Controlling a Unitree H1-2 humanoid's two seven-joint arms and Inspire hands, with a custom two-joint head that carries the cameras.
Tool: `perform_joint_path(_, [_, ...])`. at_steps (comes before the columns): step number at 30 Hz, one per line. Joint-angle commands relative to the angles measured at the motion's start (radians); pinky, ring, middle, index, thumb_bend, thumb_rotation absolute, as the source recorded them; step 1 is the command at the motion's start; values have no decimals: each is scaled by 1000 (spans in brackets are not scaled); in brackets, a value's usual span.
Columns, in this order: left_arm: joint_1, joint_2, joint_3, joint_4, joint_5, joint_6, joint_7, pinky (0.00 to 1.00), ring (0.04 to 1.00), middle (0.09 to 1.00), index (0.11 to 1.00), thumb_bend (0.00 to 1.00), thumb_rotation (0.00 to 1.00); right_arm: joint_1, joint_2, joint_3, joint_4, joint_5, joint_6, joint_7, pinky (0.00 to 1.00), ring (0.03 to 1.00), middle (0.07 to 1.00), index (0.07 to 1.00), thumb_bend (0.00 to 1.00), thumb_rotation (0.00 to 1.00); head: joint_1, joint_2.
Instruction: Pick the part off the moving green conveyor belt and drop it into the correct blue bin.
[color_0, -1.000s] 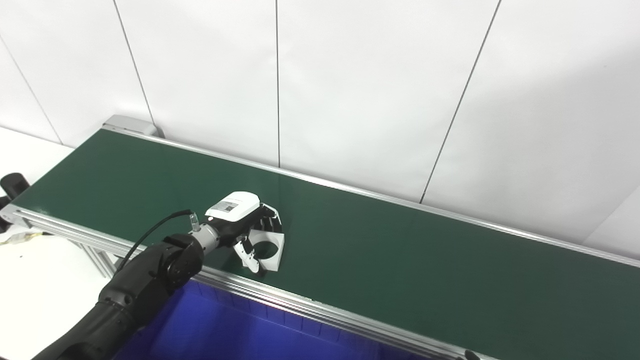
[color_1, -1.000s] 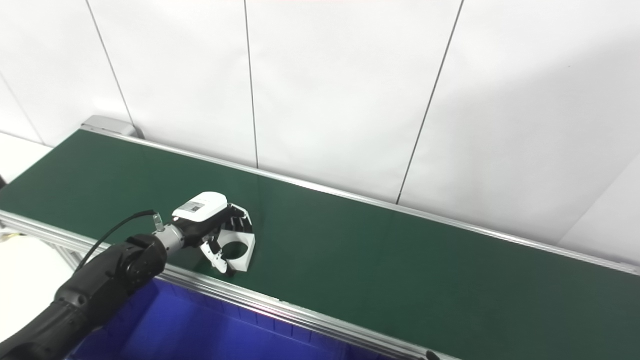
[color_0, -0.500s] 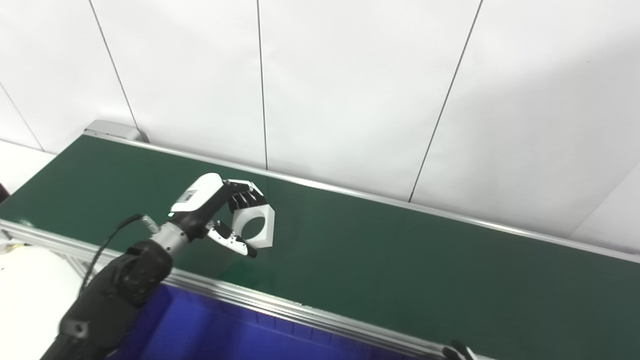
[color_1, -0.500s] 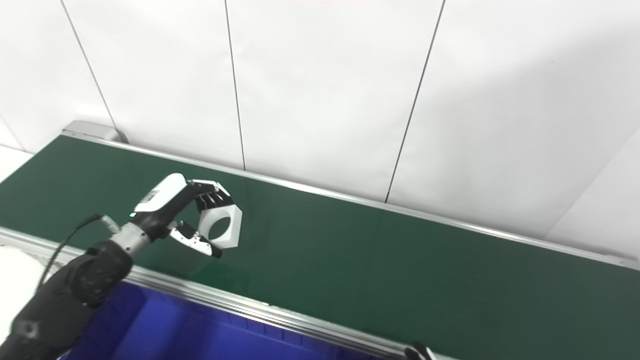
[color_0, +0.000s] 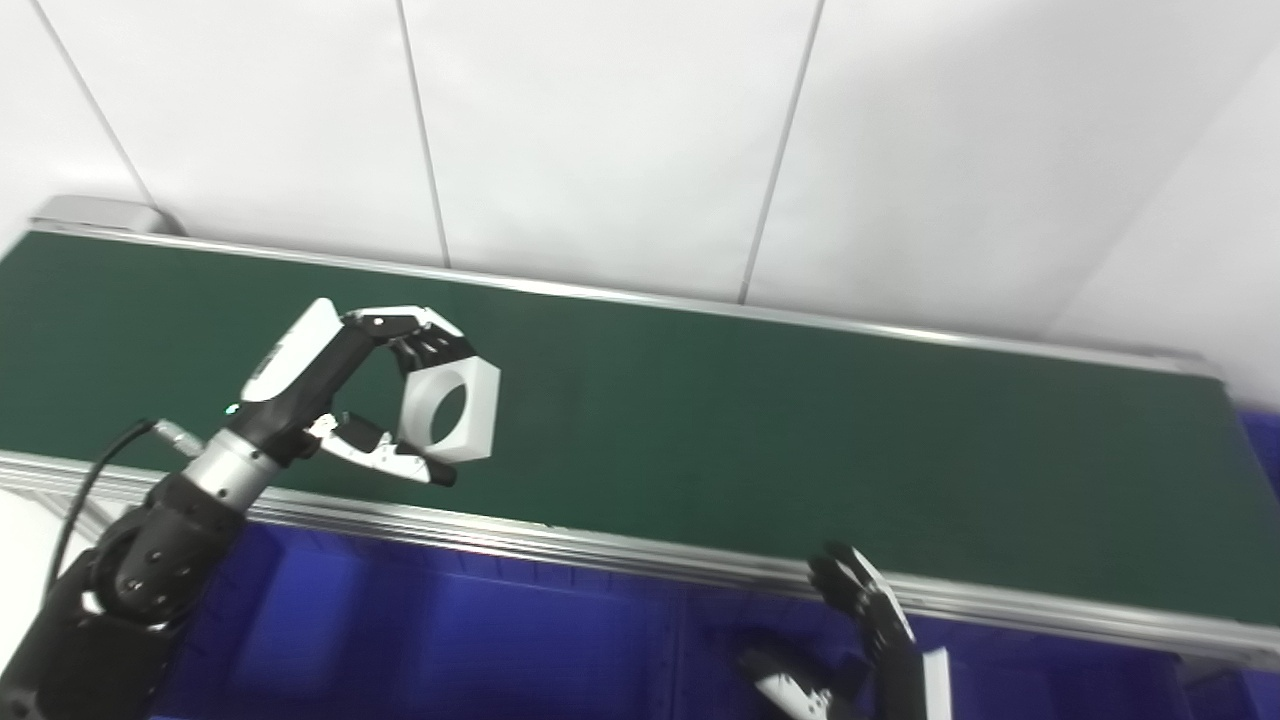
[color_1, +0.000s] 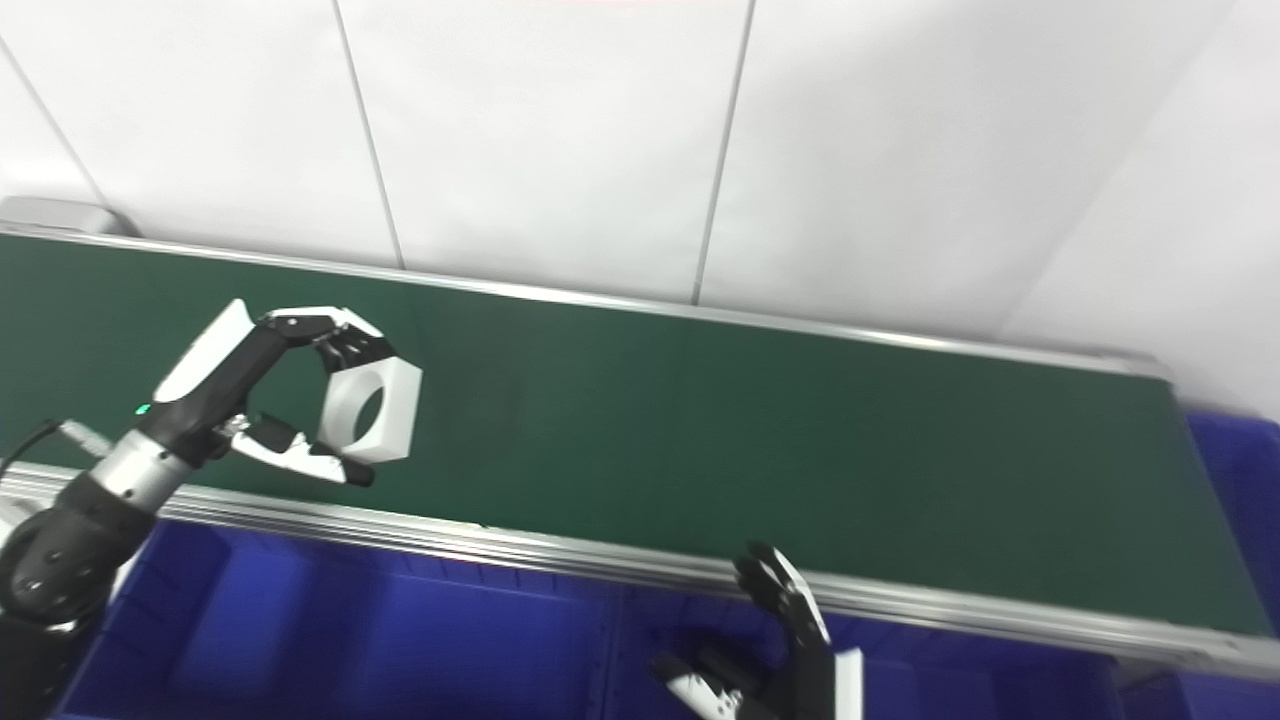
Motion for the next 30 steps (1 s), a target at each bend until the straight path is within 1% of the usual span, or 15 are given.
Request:
perform_joint_path(1, [9, 7, -9, -31, -24, -26, -1, 387, 421, 491, 520, 499, 0, -1, 11, -6, -37, -11, -46, 15, 765, 747, 760, 816, 806, 311, -4, 6])
perform_joint_path(2, [17, 7, -17, -29, -31, -26, -3, 388, 417, 490, 525, 498, 0, -1, 14, -8, -39, -13, -45, 16, 760, 744, 758, 813, 809, 316, -4, 6])
perform_joint_path(3, [28, 8, -29, -24, -44, -26, -10, 389, 415, 490, 526, 498, 0, 0, 17, -10, -44, -19, -41, 17, 758, 743, 757, 812, 809, 317, -12, 19])
perform_joint_path(5, [48, 10, -51, -21, -61, -26, -18, 379, 402, 492, 535, 496, 0, 3, 21, -13, -54, -28, -37, 23, 753, 738, 754, 814, 812, 330, -15, 26])
perform_joint_path(6, [58, 12, -60, -22, -68, -26, -21, 375, 398, 495, 538, 496, 0, 6, 23, -13, -60, -28, -33, 28, 758, 741, 755, 815, 813, 333, -18, 37])
perform_joint_path(8, [66, 15, -70, -25, -75, -26, -20, 371, 395, 496, 540, 495, 0, 9, 27, -15, -67, -26, -30, 36, 761, 743, 756, 816, 812, 332, -18, 37])
perform_joint_path(11, [97, 12, -107, -30, -43, -26, 0, 375, 397, 493, 541, 496, 0, 10, 32, -21, -71, -37, -36, 38, 755, 741, 758, 815, 812, 321, -18, 43])
perform_joint_path(18, [145, 1, -151, -29, -45, -23, -67, 356, 392, 499, 539, 495, 0, 11, 34, -25, -70, -28, -36, 51, 746, 742, 764, 814, 811, 324, -9, 39])
perform_joint_path(21, [160, -3, -159, -34, -28, 10, -106, 379, 396, 495, 541, 495, 0, 11, 37, -28, -71, -28, -33, 53, 749, 741, 761, 815, 815, 328, -10, 39])
perform_joint_path(23, [169, -13, -163, -33, 0, 25, -116, 402, 404, 496, 534, 496, 0, 9, 36, -30, -67, -33, -37, 52, 752, 741, 759, 815, 814, 335, -10, 39])
perform_joint_path(24, [168, -19, -168, -25, 16, 36, -122, 414, 410, 501, 526, 497, 0, 8, 34, -31, -65, -33, -38, 54, 754, 742, 759, 815, 813, 337, -4, 30])
perform_joint_path(25, [167, -26, -173, -15, 32, 43, -127, 437, 424, 515, 504, 498, 0, 8, 34, -32, -63, -33, -38, 54, 755, 743, 760, 815, 813, 340, -4, 30])
perform_joint_path(28, [161, -45, -186, 4, 83, 76, -139, 461, 437, 527, 485, 498, 0, 9, 36, -36, -61, -34, -36, 55, 752, 742, 760, 815, 817, 347, 2, 24])
perform_joint_path(30, [157, -55, -193, 14, 101, 98, -148, 470, 441, 532, 480, 498, 0, 8, 36, -37, -59, -28, -38, 56, 755, 742, 759, 814, 816, 335, 3, 18])
